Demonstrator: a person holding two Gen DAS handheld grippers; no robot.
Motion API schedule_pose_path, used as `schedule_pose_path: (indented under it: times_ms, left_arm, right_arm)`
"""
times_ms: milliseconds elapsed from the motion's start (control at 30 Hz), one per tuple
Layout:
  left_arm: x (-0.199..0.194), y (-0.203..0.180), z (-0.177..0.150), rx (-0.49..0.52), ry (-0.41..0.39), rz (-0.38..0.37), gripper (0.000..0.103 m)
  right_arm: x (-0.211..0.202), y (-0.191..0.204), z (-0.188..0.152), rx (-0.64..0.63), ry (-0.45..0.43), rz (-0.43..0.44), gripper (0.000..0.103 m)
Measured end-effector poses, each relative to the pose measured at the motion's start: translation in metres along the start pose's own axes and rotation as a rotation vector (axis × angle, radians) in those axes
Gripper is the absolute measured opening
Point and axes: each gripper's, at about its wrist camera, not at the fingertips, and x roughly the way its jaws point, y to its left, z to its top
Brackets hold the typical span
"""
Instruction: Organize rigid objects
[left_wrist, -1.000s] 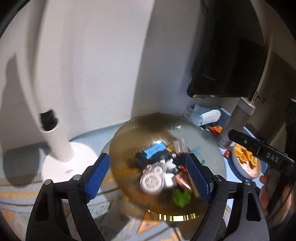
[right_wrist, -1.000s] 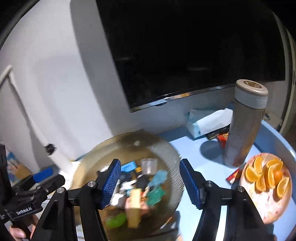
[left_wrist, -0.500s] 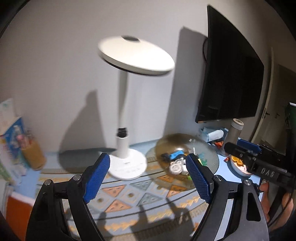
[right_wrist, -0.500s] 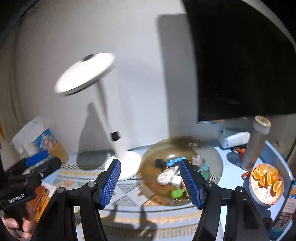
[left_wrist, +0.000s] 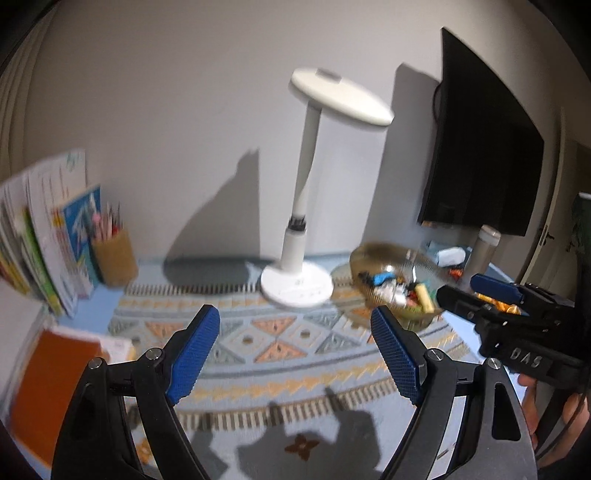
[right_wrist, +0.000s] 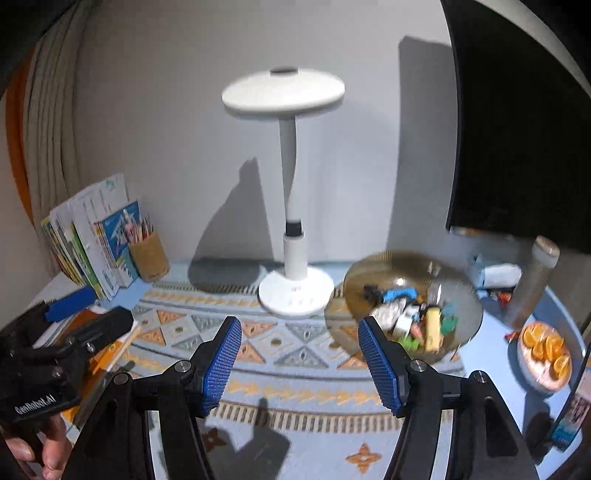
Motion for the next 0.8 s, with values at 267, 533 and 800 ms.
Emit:
schedule_pose_path:
  times_ms: [267, 533, 800]
  left_arm:
    - [0.057, 0.019, -0.066, -0.074, 0.166, 0.02, 0.083]
    - [0.1, 0.015, -0.094, -0.048, 0.242, 0.043, 0.083]
    - [0.111, 0.014, -0.101, -0.036, 0.194, 0.152, 0.083]
  right_arm:
    - [0.055, -0.018, -0.053, 0.047, 0.149, -0.025, 0.064]
    - [0.102, -0.032, -0.089, 0.069, 0.234, -0.034, 0.064]
    - [0.134, -0.035, -0.112, 0.044, 0.258, -0.036, 0.064]
